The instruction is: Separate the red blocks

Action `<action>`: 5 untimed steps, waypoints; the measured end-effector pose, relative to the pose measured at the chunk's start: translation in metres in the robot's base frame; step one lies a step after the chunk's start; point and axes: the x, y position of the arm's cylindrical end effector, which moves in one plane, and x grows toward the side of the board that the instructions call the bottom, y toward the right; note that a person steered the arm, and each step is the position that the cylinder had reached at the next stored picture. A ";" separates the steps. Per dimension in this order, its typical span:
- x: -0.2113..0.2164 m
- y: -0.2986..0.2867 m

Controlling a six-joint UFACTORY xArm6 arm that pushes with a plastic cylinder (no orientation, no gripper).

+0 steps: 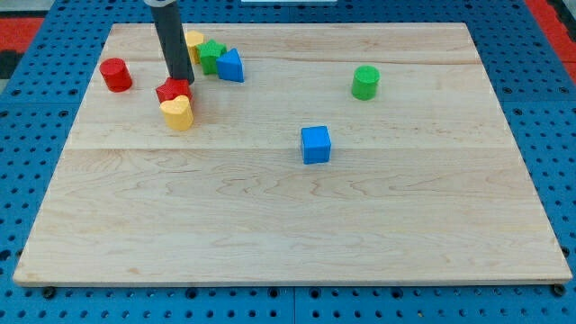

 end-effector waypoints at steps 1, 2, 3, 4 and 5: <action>0.009 0.000; 0.036 0.007; 0.048 0.035; 0.036 0.094; 0.001 0.106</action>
